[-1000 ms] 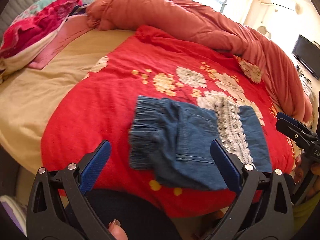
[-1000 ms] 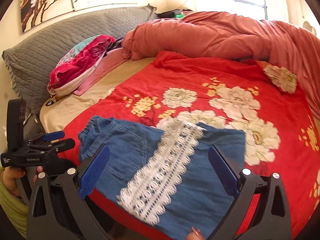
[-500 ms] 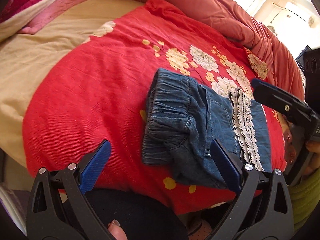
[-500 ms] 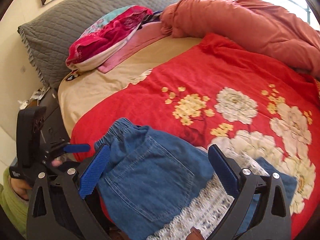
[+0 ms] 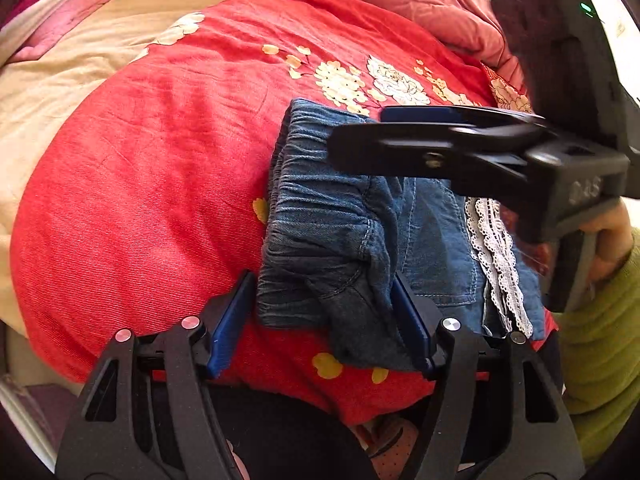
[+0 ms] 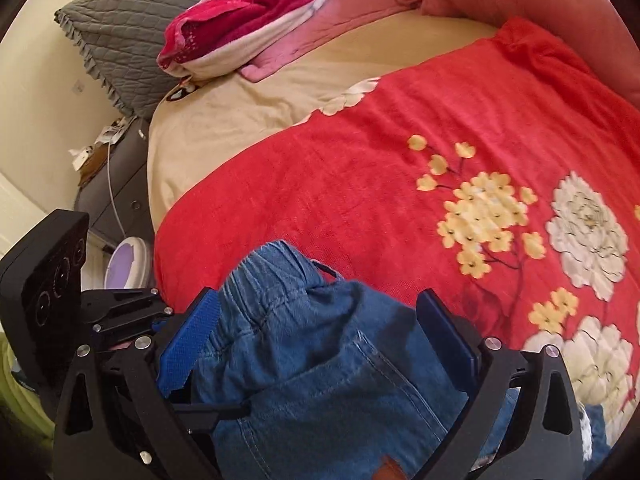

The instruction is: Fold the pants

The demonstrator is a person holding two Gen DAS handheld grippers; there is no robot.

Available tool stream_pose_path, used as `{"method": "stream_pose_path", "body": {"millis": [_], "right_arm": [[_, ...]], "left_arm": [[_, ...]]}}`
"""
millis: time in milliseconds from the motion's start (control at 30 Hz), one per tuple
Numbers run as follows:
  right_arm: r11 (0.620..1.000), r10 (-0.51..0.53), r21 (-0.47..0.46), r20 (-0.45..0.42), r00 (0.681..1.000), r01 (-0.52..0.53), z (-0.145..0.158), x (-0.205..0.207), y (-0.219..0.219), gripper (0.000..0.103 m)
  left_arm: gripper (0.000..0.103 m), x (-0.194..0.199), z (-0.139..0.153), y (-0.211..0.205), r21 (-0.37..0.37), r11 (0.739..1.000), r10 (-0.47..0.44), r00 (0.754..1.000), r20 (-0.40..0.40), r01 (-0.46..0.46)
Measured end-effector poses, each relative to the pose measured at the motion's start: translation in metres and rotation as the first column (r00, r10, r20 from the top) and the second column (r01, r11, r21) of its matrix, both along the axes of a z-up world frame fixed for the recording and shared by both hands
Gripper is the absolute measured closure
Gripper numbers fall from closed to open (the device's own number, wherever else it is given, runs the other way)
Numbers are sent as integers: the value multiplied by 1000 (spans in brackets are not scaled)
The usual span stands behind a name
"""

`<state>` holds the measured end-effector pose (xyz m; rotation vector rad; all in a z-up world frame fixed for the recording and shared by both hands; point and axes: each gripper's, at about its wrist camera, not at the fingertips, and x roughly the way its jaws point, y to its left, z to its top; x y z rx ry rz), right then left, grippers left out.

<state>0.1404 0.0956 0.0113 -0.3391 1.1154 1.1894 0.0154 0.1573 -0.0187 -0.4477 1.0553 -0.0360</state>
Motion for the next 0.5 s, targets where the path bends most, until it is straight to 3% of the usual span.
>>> {"method": "stream_pose_path", "body": {"millis": [100,200,333,433,500], "right_arm": [[999,46,-8,-31,998,-46,-11,0,12,6],[995,101,14,-59,993,-101,-20,-5,18,45],[991,111,72,-27,993,-109,-15,-12,6,65],[985,84,157,-37,996,-77,-1,-11,-15,69],[975,74,213,-39,996,-64,9,-11,-30,69]], "left_arm": [[44,2,0,-1,4,1000,-1,1000,-4,1],[44,4,-1,-1,1,1000,1,1000,-8,-1],[44,5,-1,-1,1,1000,1,1000,-12,-1],[39,5,-1,1,-8,1000,10,1000,-8,-11],[28,1,3,3,-38,999,34,999,17,-33]]}}
